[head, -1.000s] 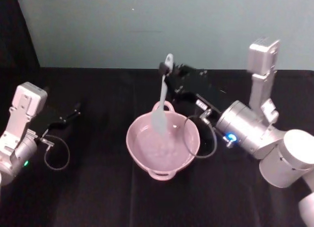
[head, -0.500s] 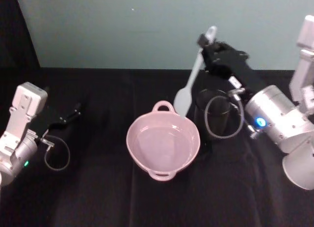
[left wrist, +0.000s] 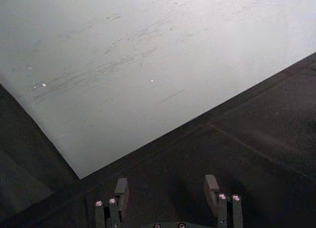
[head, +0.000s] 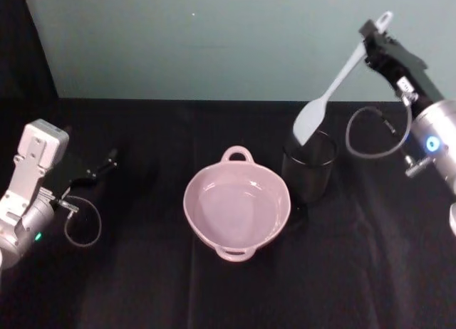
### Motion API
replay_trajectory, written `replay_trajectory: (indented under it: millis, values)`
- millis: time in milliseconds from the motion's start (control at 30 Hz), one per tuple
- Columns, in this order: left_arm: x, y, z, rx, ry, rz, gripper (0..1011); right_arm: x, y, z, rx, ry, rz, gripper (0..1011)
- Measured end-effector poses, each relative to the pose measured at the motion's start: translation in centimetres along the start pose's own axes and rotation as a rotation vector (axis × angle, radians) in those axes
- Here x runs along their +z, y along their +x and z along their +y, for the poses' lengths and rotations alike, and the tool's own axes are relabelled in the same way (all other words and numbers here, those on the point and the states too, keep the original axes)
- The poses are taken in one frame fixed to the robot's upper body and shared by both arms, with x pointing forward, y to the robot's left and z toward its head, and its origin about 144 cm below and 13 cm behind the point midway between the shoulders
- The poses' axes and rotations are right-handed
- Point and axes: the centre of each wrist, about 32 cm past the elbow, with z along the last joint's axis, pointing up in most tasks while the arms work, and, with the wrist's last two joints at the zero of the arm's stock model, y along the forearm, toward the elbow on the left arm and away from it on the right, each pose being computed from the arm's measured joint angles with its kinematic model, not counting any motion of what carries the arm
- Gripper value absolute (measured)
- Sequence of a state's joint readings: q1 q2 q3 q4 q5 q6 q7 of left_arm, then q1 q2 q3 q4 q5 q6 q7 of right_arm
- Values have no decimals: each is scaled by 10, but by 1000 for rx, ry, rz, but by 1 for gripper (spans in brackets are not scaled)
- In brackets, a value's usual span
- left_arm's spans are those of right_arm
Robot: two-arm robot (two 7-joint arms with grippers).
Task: Use the one hand to pick up the spoon and stir the clear water in the bowl.
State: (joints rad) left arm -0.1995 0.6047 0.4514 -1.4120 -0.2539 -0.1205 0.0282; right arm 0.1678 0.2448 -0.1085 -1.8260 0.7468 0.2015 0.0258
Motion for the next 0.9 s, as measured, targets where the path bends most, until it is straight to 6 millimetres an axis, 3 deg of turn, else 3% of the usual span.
replay_trajectory:
  millis: [300,900]
  values:
    - [0,0,0,0,0,0,1011,-5,18,7,-87,-1,15,119]
    - [0,0,0,0,0,0,1011,-43,40,24,-137,-31,115,119]
